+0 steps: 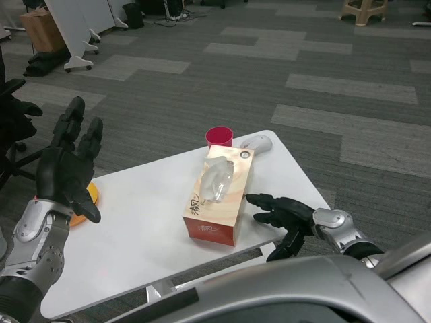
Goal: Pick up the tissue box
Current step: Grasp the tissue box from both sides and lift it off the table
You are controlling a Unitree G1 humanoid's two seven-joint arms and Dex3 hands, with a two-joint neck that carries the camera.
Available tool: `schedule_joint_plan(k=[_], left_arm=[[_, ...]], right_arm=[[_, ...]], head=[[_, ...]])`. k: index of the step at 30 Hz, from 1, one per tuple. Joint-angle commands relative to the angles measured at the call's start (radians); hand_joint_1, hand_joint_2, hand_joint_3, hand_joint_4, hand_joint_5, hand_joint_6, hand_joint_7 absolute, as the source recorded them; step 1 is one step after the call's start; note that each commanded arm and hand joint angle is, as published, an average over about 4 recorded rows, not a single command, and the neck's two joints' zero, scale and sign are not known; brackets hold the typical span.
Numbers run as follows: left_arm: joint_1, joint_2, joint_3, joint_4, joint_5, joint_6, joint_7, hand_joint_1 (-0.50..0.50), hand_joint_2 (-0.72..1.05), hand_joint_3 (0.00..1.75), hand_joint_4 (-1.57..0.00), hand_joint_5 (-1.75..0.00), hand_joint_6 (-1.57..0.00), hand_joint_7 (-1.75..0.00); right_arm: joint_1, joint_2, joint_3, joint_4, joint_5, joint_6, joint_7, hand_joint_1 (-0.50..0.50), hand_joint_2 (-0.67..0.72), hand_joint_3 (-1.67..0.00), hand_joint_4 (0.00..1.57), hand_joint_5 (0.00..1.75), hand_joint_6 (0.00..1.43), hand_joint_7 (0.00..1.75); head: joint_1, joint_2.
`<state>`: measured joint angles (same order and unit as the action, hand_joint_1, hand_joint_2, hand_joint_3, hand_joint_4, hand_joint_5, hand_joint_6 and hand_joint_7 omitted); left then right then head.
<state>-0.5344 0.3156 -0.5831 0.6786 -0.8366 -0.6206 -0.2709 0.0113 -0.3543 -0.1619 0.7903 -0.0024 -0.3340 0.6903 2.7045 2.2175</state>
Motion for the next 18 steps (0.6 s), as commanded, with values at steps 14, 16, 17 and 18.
schedule_joint_plan(k=[14,16,17,18], left_arm=[[-0.001,0.01,0.003,0.012,-0.007,-0.01,-0.001,0.5,-0.64,0.0,0.0,0.0,0.0,0.0],[-0.001,0.01,0.003,0.012,-0.007,-0.01,-0.001,0.5,-0.64,0.02,0.0,0.0,0.0,0.0],[-0.001,0.01,0.003,0.012,-0.007,-0.01,-0.001,0.5,-0.64,0.04,0.0,0.0,0.0,0.0],[-0.001,0.01,0.003,0.012,-0.008,-0.01,-0.001,0.5,-0.64,0.07,0.0,0.0,0.0,0.0]], right_arm=[[-0.017,-0.009,0.055,-0.024,-0.1,0.066,0.021,0.25,-0.03,-0.63,0.0,0.29,0.0,0.0],[-0.022,-0.012,0.062,-0.028,-0.113,0.071,0.021,0.25,-0.03,-0.63,0.0,0.29,0.0,0.0],[-0.025,-0.014,0.067,-0.03,-0.121,0.074,0.022,0.25,-0.03,-0.63,0.0,0.29,0.0,0.0],[-0.027,-0.016,0.072,-0.032,-0.129,0.077,0.022,0.24,-0.03,-0.63,0.0,0.29,0.0,0.0]], head=[[0.003,0.001],[0.003,0.001],[0.003,0.001],[0.003,0.001]])
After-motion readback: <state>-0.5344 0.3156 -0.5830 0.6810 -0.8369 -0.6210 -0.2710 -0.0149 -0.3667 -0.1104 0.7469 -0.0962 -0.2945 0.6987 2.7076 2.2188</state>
